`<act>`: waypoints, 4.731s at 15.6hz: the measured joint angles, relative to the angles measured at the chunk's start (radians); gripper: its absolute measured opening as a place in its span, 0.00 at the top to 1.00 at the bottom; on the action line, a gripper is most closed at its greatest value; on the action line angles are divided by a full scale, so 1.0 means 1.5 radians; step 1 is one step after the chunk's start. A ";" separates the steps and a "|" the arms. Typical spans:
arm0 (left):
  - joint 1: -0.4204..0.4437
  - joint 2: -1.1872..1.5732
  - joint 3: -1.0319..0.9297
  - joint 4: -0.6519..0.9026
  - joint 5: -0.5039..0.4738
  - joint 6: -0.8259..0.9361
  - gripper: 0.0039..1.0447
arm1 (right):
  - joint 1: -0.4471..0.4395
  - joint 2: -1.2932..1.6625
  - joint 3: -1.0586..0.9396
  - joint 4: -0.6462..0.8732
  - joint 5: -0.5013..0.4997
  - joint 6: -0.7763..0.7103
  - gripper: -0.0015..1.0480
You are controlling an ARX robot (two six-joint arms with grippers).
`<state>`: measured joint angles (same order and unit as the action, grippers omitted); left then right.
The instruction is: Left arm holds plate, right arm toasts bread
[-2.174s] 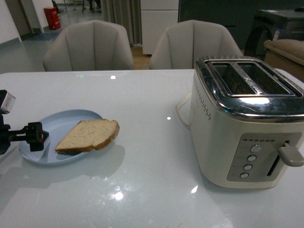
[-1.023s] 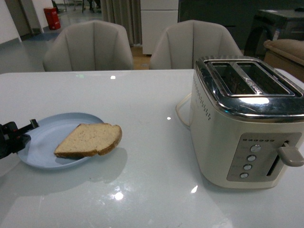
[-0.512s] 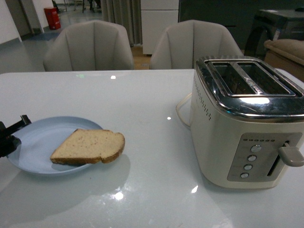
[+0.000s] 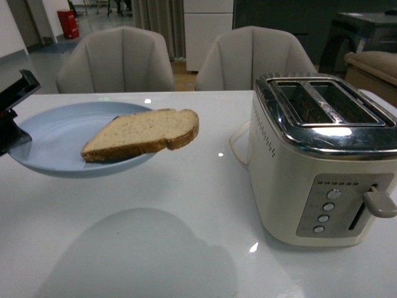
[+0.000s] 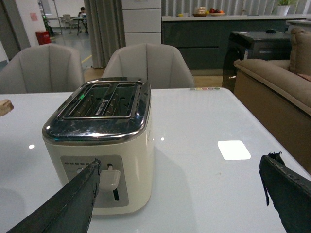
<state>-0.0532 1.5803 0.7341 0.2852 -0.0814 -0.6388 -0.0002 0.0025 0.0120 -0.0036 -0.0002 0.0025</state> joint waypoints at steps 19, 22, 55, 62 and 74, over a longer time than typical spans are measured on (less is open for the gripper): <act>-0.153 -0.134 0.067 -0.158 -0.055 -0.081 0.98 | 0.000 0.000 0.000 0.000 0.000 0.000 0.06; -0.153 -0.134 0.067 -0.154 -0.055 -0.079 0.98 | 0.000 0.000 0.000 0.000 0.000 0.000 0.06; -0.152 -0.134 0.067 -0.154 -0.056 -0.078 0.98 | 0.059 0.571 0.379 0.172 0.143 0.099 0.06; -0.152 -0.134 0.067 -0.154 -0.056 -0.078 0.98 | 0.102 0.633 0.419 0.144 0.089 0.161 0.06; -0.152 -0.134 0.067 -0.154 -0.056 -0.078 0.98 | 0.259 0.990 0.527 0.311 -0.122 0.725 0.17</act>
<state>-0.2817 1.3792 0.8341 0.0547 -0.1654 -0.7551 0.3878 1.4868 0.8032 0.4622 -0.1833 1.0893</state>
